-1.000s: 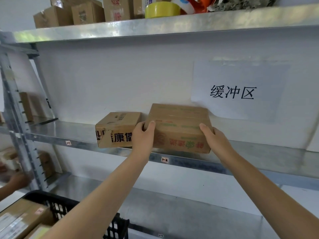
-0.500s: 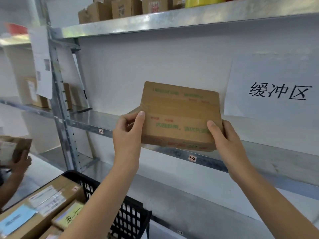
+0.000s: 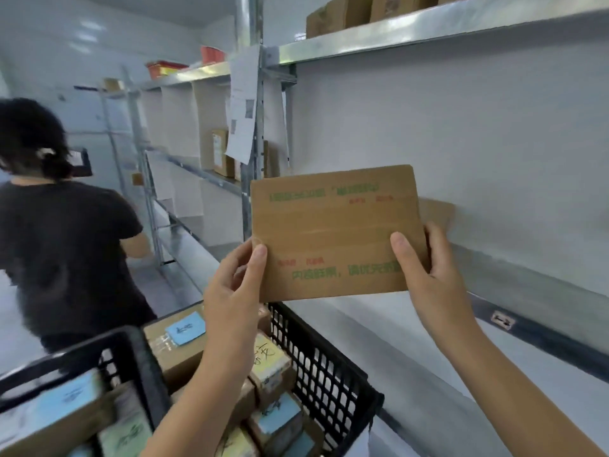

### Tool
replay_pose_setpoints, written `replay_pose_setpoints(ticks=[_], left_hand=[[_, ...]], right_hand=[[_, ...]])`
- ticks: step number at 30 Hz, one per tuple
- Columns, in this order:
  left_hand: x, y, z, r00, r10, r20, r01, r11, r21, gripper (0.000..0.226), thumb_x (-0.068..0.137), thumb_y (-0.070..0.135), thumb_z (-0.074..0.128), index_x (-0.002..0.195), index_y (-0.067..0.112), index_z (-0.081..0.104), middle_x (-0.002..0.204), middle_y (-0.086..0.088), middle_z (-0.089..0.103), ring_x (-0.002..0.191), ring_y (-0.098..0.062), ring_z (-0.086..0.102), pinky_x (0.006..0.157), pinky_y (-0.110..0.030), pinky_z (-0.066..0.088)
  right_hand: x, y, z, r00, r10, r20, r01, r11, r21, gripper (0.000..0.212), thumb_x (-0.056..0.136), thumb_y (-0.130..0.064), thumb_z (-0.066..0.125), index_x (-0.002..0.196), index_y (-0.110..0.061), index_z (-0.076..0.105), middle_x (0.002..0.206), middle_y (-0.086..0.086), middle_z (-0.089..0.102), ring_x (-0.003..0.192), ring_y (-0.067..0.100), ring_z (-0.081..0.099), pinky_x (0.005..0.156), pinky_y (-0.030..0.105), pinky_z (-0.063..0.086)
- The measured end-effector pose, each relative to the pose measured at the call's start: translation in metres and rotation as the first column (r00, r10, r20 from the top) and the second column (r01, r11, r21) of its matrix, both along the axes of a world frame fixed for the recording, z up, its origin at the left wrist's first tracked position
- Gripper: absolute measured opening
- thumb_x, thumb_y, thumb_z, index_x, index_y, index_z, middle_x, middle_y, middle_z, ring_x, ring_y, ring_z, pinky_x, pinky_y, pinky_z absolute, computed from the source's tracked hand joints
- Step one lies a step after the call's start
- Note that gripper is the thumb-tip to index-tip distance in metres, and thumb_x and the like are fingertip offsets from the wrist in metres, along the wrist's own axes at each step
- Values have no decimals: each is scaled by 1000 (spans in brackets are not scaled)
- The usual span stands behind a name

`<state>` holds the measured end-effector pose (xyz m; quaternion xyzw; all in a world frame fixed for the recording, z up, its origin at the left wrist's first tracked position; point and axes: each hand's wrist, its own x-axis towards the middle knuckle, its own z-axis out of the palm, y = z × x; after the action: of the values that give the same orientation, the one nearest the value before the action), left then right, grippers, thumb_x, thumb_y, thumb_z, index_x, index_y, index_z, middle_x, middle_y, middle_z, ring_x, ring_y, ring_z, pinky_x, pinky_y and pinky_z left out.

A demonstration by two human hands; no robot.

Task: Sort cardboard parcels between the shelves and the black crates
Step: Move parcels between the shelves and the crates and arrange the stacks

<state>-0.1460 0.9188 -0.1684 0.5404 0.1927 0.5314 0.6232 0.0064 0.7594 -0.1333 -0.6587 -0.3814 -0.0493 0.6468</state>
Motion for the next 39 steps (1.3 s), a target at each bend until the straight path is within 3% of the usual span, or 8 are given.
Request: replay_pose_setpoints(ticks=[3,7,14,19,24,28,33,39], left_hand=[[-39,17,-18,993,110,-37,-111,994,-17,29,95,41,60,122,33,68,106,22,72,97,10,64,70,-9,52],[-92,33,-39,963,256,-81,-259,965,-35,31,97,39,57,126,34,66,117,19,69,105,7,62,83,-16,50],[-177,41,-68,844,494,-209,-510,860,-26,27,97,23,62,106,47,68,114,10,63,93,6,62,83,-23,51],[-231,40,-86,786,557,-266,-590,805,-56,37,94,11,66,101,47,72,95,5,63,84,-9,65,74,-22,47],[-275,41,-103,796,540,-273,-594,783,-185,32,98,14,56,100,39,76,101,1,75,89,-9,73,83,-29,50],[-308,49,-121,806,528,-267,-586,777,-230,29,101,17,52,99,28,78,102,-5,77,95,-20,74,93,-41,52],[-337,54,-145,803,530,-274,-593,759,-270,39,103,15,45,85,25,78,93,-9,78,88,-20,75,71,-23,57],[-355,61,-158,790,543,-284,-604,769,-209,32,99,9,48,82,9,75,80,-1,76,72,-9,71,56,-14,52]], right_hand=[[-20,33,-20,987,161,-7,-161,984,-72,39,97,-49,51,136,-50,44,117,-38,59,106,-21,53,74,-4,41],[-48,75,-40,952,304,-26,-303,933,-193,42,91,-55,52,132,-58,41,116,-42,56,107,-19,52,78,5,43],[-99,126,-74,947,292,136,-239,920,-310,50,86,-43,69,130,-46,47,112,-23,38,108,3,40,78,10,36],[-138,151,-95,895,445,38,-421,868,-264,43,87,-30,72,109,-59,48,111,-26,50,91,-7,56,67,7,48],[-170,176,-112,852,519,-67,-514,805,-296,19,101,-36,46,106,-51,58,110,-27,60,102,-7,57,77,11,42],[-191,185,-132,793,547,-269,-609,733,-303,37,98,-59,33,110,-47,66,108,-23,70,106,-3,62,92,27,45],[-213,195,-155,678,480,-557,-672,712,-203,67,80,-76,37,120,-32,68,113,-7,74,109,15,68,103,44,48],[-229,200,-174,655,473,-589,-691,691,-213,85,65,-87,53,133,-36,57,129,-10,65,125,16,56,112,46,37]])
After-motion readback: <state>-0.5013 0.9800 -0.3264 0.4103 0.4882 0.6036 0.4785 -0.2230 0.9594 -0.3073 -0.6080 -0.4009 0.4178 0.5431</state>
